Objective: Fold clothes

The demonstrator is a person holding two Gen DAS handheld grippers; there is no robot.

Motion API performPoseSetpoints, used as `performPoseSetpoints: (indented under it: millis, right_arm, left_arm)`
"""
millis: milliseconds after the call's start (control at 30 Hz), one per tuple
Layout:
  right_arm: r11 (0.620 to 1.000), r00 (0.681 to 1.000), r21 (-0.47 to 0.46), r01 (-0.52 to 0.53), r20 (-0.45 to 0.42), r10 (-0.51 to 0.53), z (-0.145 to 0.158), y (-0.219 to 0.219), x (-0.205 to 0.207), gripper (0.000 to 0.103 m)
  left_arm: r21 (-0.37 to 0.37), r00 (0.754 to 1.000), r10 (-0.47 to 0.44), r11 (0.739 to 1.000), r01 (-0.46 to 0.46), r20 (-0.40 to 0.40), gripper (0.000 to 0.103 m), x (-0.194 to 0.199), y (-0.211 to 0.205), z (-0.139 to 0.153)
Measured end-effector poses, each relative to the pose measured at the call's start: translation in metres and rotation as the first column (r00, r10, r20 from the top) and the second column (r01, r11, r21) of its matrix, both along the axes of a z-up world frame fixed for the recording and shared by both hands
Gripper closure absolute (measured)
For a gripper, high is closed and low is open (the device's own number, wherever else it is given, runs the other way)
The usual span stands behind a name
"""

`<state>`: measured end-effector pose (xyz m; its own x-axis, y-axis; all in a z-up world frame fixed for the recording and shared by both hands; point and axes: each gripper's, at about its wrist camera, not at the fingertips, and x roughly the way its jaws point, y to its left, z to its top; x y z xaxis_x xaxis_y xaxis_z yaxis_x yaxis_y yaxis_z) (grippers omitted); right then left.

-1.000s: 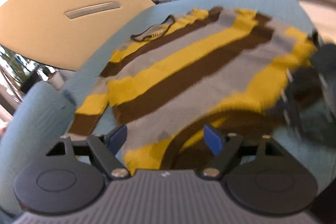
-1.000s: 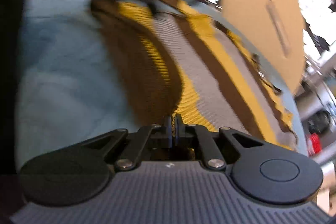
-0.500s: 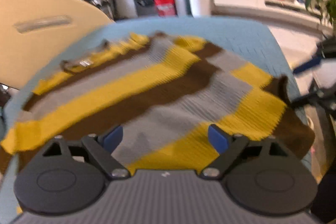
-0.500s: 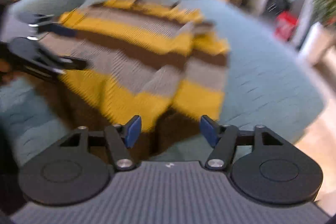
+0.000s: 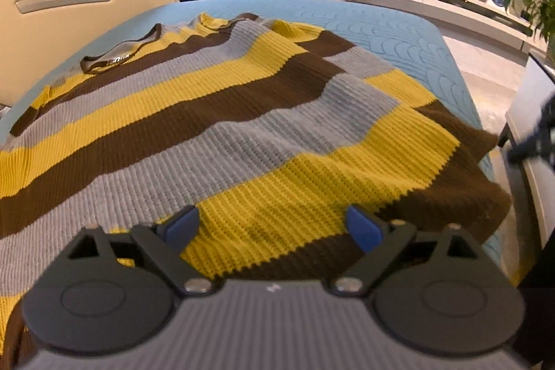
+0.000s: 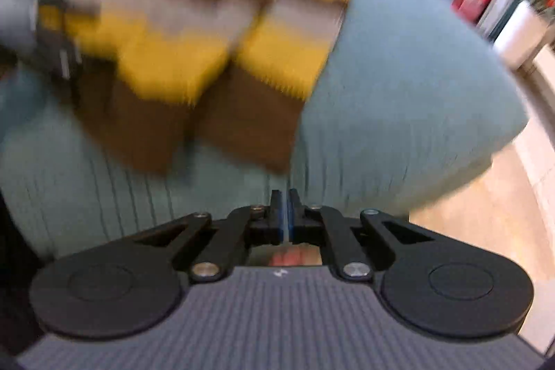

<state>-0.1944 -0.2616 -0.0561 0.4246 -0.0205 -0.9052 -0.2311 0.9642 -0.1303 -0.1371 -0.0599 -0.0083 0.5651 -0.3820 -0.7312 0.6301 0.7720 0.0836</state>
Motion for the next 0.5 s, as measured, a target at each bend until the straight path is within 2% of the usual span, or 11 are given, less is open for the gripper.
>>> performPoseSetpoints:
  millis: [33, 133, 200, 267, 300, 333, 367, 500]
  right_arm:
    - [1.0, 1.0, -0.029, 0.009, 0.01, -0.009, 0.002, -0.001, -0.001, 0.095]
    - [0.999, 0.985, -0.006, 0.046, 0.165, -0.045, 0.026, -0.003, -0.001, 0.087]
    - [0.999, 0.968, 0.023, -0.03, 0.25, 0.024, 0.039, 0.006, 0.0, 0.054]
    - [0.987, 0.952, -0.048, -0.156, 0.258, 0.163, 0.038, 0.023, 0.002, 0.044]
    - [0.972, 0.938, -0.086, -0.218, 0.257, 0.233, 0.037, 0.032, 0.003, 0.044]
    - [0.94, 0.917, -0.168, -0.296, 0.228, 0.329, 0.03, 0.045, 0.005, 0.044]
    - [0.92, 0.905, -0.207, -0.333, 0.204, 0.374, 0.025, 0.052, 0.009, 0.044]
    - [0.857, 0.871, -0.305, -0.415, 0.138, 0.471, 0.003, 0.071, 0.026, 0.047]
  left_arm:
    - [0.0, 1.0, -0.001, 1.0, 0.001, 0.0, 0.01, -0.001, 0.0, 0.001]
    - [-0.001, 1.0, -0.004, 1.0, 0.004, -0.001, 0.01, -0.003, 0.002, 0.006]
    - [-0.003, 1.0, -0.013, 1.0, 0.013, 0.001, 0.01, -0.005, 0.001, 0.008]
    - [0.005, 1.0, -0.027, 1.0, 0.027, 0.01, 0.01, -0.008, -0.001, 0.01]
    - [0.008, 0.999, -0.031, 0.999, 0.031, 0.013, 0.01, -0.009, -0.001, 0.011]
    - [0.006, 1.0, -0.029, 1.0, 0.028, 0.01, 0.01, -0.009, -0.002, 0.012]
    - [0.003, 1.0, -0.026, 1.0, 0.026, 0.007, 0.01, -0.009, -0.002, 0.012]
    - [0.006, 1.0, -0.021, 1.0, 0.021, -0.006, 0.01, -0.009, -0.004, 0.011]
